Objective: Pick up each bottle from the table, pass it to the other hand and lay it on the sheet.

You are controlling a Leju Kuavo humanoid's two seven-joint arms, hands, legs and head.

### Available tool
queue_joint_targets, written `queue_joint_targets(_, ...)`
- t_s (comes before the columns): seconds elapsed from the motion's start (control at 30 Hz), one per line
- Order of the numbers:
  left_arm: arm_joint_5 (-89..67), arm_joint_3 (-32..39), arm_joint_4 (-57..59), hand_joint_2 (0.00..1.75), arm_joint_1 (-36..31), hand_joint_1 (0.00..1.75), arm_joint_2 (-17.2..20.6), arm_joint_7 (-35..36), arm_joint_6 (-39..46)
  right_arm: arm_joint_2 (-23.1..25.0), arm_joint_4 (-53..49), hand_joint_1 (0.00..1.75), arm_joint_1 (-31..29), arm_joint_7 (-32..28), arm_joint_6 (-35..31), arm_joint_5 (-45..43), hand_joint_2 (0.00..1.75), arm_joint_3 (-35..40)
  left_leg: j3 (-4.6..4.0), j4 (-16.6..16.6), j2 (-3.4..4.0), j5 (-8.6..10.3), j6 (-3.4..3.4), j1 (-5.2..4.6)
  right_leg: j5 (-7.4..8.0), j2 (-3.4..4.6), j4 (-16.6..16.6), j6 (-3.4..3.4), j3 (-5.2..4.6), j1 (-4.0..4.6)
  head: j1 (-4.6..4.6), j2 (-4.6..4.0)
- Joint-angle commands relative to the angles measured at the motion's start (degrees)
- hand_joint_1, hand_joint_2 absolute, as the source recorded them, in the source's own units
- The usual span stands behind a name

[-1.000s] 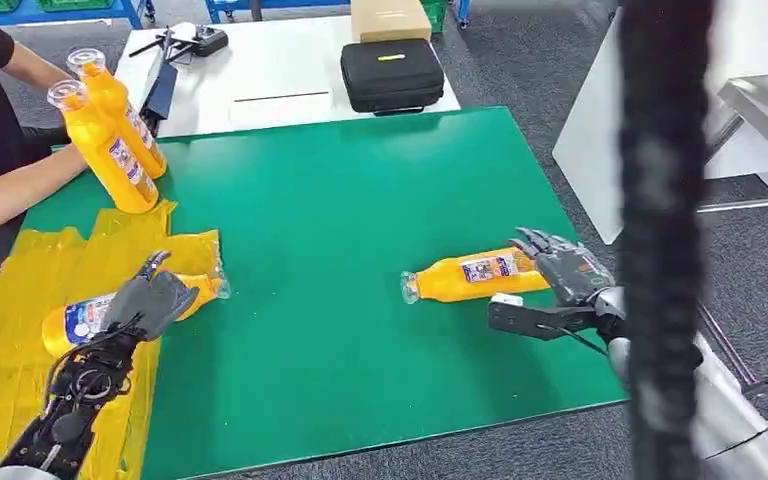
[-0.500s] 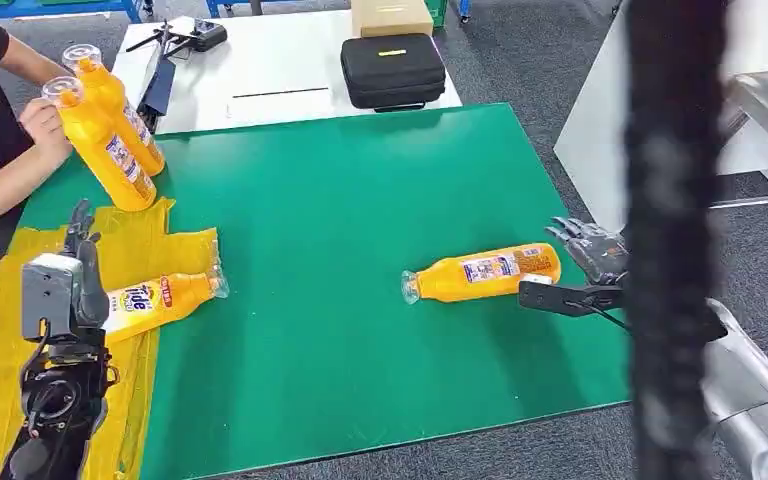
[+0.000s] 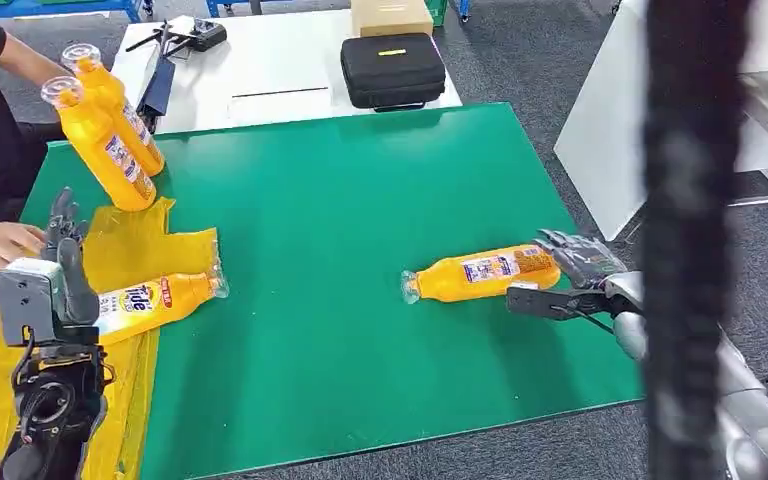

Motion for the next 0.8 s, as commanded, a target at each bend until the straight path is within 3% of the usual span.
queue_joint_targets(0.03,0.1,-1.9,0.2,0.0,-1.0,0.0,-0.7,0.2,0.1,4.0,9.5,0.0,-4.6,-1.2,0.4,-0.3,1.75,4.4,0.32,0.0,0.23,-0.17,-0.24,0.09,-0.09,0.09,0.0,-0.05,0.31,0.1,0.02,0.0)
queue_joint_targets(0.4,2.4,-6.0,-0.6,0.0,-2.6,0.0,-0.8,-0.5,0.7,11.0,25.8,0.0,-7.3,-1.9,-4.8,2.9,1.75,8.8,0.38,0.0,0.24,-0.16,-0.26,0.13,-0.06,0.09,-0.1,-0.06,0.39,0.14,0.02,0.0)
queue_joint_targets(0.63,4.5,-9.9,0.7,0.0,-5.1,0.0,-0.6,-0.7,1.8,18.6,38.7,0.0,-9.4,-1.9,-8.0,9.8,1.75,11.6,0.47,0.0,0.17,-0.12,-0.27,0.21,-0.05,0.03,-0.2,-0.08,0.48,0.22,0.02,0.0)
queue_joint_targets(0.67,4.7,-10.1,0.8,0.0,-5.2,0.0,-0.8,-0.6,1.7,18.7,38.9,0.23,-9.4,-1.9,-8.0,9.9,1.75,11.8,0.38,-0.1,0.16,-0.06,-0.18,0.18,0.0,0.05,-0.2,-0.06,0.35,0.19,0.04,0.0)
queue_joint_targets(0.73,4.7,-10.5,0.9,0.0,-5.8,0.0,-1.2,-0.5,1.6,18.5,39.3,0.23,-8.9,-2.2,-8.4,9.9,1.75,11.7,0.58,-0.1,0.16,-0.08,-0.23,0.2,-0.05,0.0,-0.2,-0.07,0.55,0.22,0.06,0.0)
queue_joint_targets(0.77,4.7,-10.5,0.9,0.0,-5.8,0.0,-1.2,-0.5,1.6,18.5,39.3,0.84,-8.9,-2.2,-8.4,9.9,1.75,11.7,0.65,0.0,0.14,-0.1,-0.28,0.23,-0.07,-0.04,-0.2,-0.08,0.63,0.25,0.02,0.0)
queue_joint_targets(0.8,4.7,-10.6,0.9,0.0,-6.0,0.0,-1.2,-0.5,1.6,18.5,39.5,1.08,-8.8,-2.3,-8.4,9.9,1.75,11.7,0.73,-0.1,0.22,-0.1,-0.23,0.19,-0.03,0.08,-0.2,-0.06,0.67,0.21,-0.02,0.0)
